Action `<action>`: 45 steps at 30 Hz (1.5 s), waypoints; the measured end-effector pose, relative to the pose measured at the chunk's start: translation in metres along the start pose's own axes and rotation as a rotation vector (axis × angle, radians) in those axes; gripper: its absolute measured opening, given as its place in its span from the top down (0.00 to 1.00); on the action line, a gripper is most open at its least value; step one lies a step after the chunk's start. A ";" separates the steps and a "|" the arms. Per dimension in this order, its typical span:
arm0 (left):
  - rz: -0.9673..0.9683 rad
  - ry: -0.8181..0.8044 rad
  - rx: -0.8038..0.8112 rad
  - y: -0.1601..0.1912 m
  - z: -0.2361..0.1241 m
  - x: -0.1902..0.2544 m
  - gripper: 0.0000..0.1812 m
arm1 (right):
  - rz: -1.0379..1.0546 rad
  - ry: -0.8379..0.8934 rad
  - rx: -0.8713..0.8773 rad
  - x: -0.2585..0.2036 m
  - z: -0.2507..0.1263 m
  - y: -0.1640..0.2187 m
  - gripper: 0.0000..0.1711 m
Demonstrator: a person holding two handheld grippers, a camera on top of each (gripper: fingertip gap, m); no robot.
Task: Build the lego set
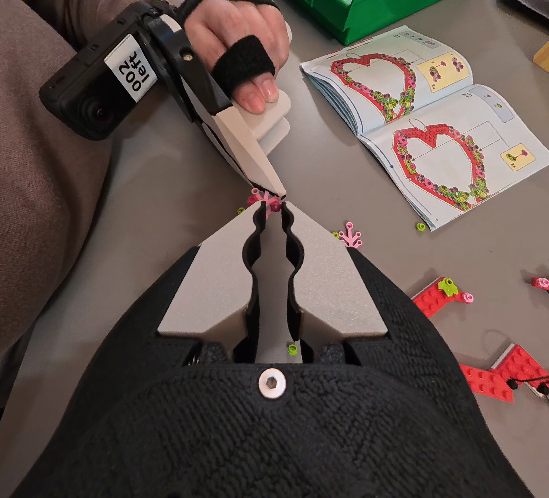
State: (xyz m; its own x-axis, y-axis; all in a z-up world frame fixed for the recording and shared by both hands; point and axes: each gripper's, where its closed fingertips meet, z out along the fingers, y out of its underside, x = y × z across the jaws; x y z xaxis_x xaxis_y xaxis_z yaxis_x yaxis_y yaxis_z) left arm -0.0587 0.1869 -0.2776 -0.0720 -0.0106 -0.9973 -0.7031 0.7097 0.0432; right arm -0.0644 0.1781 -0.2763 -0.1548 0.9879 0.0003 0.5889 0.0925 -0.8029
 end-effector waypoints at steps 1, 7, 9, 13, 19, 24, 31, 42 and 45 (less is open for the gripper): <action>0.000 0.000 0.000 0.000 0.000 0.000 0.99 | 0.000 0.001 0.001 0.000 0.000 0.000 0.95; 0.001 0.001 0.001 0.000 0.000 0.000 0.99 | 0.001 0.003 0.002 0.001 0.000 0.000 0.95; 0.001 0.001 0.001 -0.001 0.000 0.000 0.99 | 0.000 0.003 0.000 0.000 0.000 0.000 0.95; 0.001 0.003 0.001 0.000 0.000 0.001 0.99 | -0.001 0.000 -0.001 0.000 0.000 0.000 0.96; 0.002 0.005 -0.001 0.000 0.000 0.001 0.99 | -0.002 0.001 0.000 0.000 0.000 0.000 0.96; 0.002 0.005 0.002 -0.001 0.000 0.001 0.99 | -0.003 0.005 0.002 0.001 0.000 0.001 0.96; 0.001 0.005 0.001 -0.001 0.001 0.001 0.99 | -0.006 0.006 0.002 0.000 -0.001 0.000 0.95; -0.018 0.030 -0.028 0.006 0.003 0.004 0.99 | -0.337 0.130 0.057 -0.011 -0.009 -0.005 0.77; -0.033 0.032 -0.038 0.008 0.003 0.004 0.99 | -0.574 0.298 0.004 -0.008 -0.005 0.002 0.73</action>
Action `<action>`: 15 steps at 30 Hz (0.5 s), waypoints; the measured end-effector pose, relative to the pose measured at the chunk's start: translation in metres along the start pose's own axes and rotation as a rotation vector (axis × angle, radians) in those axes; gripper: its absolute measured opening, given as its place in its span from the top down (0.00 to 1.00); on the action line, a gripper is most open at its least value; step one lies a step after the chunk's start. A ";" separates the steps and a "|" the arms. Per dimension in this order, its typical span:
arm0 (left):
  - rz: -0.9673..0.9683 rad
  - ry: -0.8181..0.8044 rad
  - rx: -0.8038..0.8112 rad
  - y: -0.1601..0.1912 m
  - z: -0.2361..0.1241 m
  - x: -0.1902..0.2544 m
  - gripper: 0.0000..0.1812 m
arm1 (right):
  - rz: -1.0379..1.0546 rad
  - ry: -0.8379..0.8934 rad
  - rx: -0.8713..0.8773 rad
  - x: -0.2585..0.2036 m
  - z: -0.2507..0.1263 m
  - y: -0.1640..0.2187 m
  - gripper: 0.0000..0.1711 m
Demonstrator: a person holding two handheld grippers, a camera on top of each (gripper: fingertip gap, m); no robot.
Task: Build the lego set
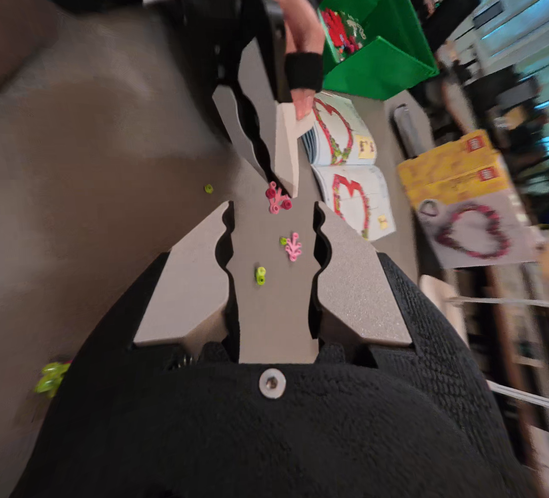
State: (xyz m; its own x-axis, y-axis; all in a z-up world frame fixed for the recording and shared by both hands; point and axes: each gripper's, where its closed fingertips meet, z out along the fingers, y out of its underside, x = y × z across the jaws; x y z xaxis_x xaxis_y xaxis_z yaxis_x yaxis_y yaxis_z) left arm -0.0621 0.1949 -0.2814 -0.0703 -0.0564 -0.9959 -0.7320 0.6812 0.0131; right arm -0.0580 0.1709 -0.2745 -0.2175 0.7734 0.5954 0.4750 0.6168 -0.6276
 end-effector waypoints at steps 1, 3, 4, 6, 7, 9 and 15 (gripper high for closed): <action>-0.007 0.000 -0.002 0.000 0.000 0.000 0.99 | -0.066 0.041 -0.030 -0.001 0.002 0.003 0.72; -0.016 -0.001 0.001 0.000 0.000 -0.001 0.99 | -0.182 0.112 -0.094 -0.003 0.007 0.011 0.70; -0.018 0.000 0.001 0.000 0.000 -0.001 0.99 | -0.237 0.147 -0.122 -0.002 0.009 0.015 0.70; -0.019 0.001 0.001 0.000 0.000 -0.001 0.99 | -0.319 0.212 -0.148 -0.001 0.011 0.017 0.73; -0.021 0.001 0.002 0.000 0.000 -0.001 0.99 | -0.349 0.232 -0.160 0.000 0.012 0.019 0.74; -0.027 0.003 0.003 0.000 0.000 -0.001 0.99 | -0.396 0.264 -0.171 0.000 0.014 0.019 0.76; -0.029 0.009 0.001 0.000 0.001 -0.001 0.99 | -0.451 0.287 -0.171 -0.001 0.018 0.017 0.78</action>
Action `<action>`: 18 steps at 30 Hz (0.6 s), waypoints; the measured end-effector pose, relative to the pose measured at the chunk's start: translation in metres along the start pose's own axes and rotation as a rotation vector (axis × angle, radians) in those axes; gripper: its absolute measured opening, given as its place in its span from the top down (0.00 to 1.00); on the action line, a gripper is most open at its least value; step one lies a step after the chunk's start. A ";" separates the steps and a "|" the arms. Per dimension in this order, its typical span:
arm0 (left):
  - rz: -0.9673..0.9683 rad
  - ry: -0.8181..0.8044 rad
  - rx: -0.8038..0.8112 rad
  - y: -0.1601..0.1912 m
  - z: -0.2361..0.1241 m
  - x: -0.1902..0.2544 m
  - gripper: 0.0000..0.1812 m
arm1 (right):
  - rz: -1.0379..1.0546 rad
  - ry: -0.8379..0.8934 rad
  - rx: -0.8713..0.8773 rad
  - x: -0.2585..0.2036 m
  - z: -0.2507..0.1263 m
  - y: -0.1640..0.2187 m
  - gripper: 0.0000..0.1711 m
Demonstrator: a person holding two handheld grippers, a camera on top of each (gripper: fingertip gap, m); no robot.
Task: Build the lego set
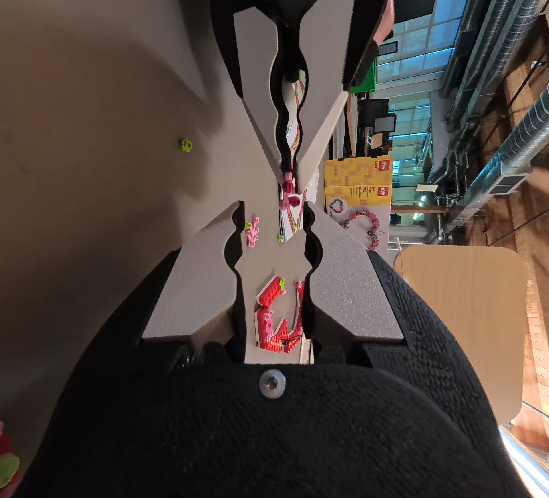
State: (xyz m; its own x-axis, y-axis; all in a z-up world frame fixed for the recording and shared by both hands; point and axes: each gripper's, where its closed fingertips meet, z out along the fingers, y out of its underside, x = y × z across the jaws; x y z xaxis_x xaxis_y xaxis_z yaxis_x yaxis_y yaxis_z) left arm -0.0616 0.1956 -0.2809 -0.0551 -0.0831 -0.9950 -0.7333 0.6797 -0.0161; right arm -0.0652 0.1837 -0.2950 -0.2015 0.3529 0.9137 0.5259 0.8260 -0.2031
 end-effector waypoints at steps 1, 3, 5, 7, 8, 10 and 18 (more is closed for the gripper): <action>-0.001 0.001 -0.001 0.000 0.000 0.000 0.99 | -0.002 0.001 0.000 0.000 0.000 0.000 0.78; 0.000 0.001 -0.001 0.000 0.000 0.000 0.99 | -0.006 0.001 0.003 -0.001 0.001 -0.001 0.80; 0.002 0.005 0.000 0.000 0.000 0.001 0.99 | -0.010 0.001 -0.002 -0.001 0.002 0.000 0.80; 0.003 0.005 0.003 -0.001 0.000 0.001 0.99 | -0.012 -0.001 -0.009 -0.001 0.002 0.001 0.82; 0.002 0.006 0.002 -0.001 0.000 0.001 0.99 | -0.008 -0.001 -0.009 -0.001 0.002 0.001 0.83; -0.001 0.006 0.005 -0.001 0.000 0.001 0.99 | 0.004 0.005 -0.003 0.001 0.001 0.000 0.85; -0.019 0.017 0.019 -0.004 0.000 0.002 0.99 | 0.021 0.008 -0.004 0.003 0.002 -0.001 0.91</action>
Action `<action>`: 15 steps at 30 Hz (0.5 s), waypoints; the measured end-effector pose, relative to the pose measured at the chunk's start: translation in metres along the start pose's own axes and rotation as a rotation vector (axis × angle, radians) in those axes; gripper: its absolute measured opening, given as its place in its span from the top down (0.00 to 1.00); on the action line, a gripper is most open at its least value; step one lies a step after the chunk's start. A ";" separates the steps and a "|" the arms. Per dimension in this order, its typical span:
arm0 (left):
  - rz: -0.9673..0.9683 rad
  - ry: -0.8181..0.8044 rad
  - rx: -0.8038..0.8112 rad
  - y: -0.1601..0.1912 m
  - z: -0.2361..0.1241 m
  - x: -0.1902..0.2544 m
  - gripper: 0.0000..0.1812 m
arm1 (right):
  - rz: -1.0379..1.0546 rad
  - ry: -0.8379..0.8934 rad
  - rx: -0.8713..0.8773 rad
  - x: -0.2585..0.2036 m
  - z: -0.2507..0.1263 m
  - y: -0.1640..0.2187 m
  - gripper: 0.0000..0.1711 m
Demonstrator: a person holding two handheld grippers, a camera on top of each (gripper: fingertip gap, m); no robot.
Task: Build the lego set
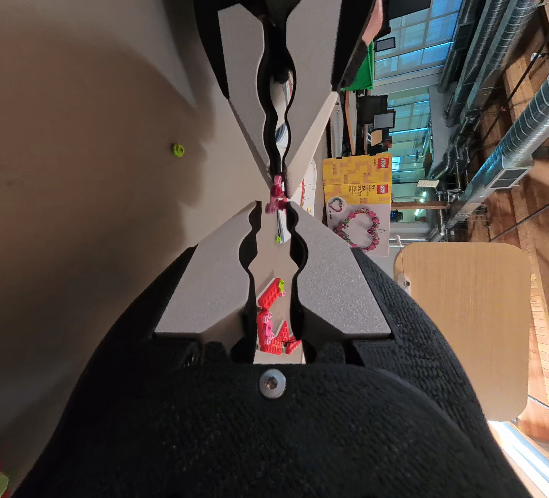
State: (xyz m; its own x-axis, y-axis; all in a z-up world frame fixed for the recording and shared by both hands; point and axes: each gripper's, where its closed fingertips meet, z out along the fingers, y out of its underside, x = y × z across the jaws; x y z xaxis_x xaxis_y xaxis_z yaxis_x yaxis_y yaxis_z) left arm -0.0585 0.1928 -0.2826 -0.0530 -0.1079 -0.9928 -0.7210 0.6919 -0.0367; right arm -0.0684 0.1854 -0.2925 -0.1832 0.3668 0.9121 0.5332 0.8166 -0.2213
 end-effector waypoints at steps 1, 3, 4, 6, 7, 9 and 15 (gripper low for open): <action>-0.005 0.003 -0.001 0.000 0.000 0.000 0.99 | 0.002 0.003 -0.002 0.001 0.000 0.000 0.93; -0.010 0.006 -0.002 0.001 0.000 0.000 0.99 | -0.001 0.004 -0.006 0.002 0.001 0.000 0.93; -0.013 0.007 -0.003 0.001 0.000 0.000 0.99 | 0.001 0.005 -0.007 0.002 0.001 0.000 0.94; -0.017 0.013 -0.001 0.001 0.000 0.001 0.99 | 0.010 0.003 -0.006 0.003 0.001 0.000 0.96; -0.020 0.012 0.000 0.001 0.000 0.001 0.99 | 0.015 0.001 -0.005 0.003 0.000 0.000 0.97; -0.024 0.013 0.000 0.001 0.000 0.001 0.99 | 0.029 -0.005 -0.007 0.004 0.000 0.001 0.97; -0.022 0.022 -0.005 0.002 0.000 0.003 0.99 | 0.025 -0.012 -0.025 0.003 0.001 0.002 0.98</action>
State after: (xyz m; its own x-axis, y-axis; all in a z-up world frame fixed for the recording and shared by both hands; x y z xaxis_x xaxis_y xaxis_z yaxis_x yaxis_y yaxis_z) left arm -0.0601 0.1940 -0.2853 -0.0522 -0.1392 -0.9889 -0.7255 0.6857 -0.0582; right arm -0.0687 0.1889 -0.2910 -0.1797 0.3927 0.9019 0.5582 0.7957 -0.2352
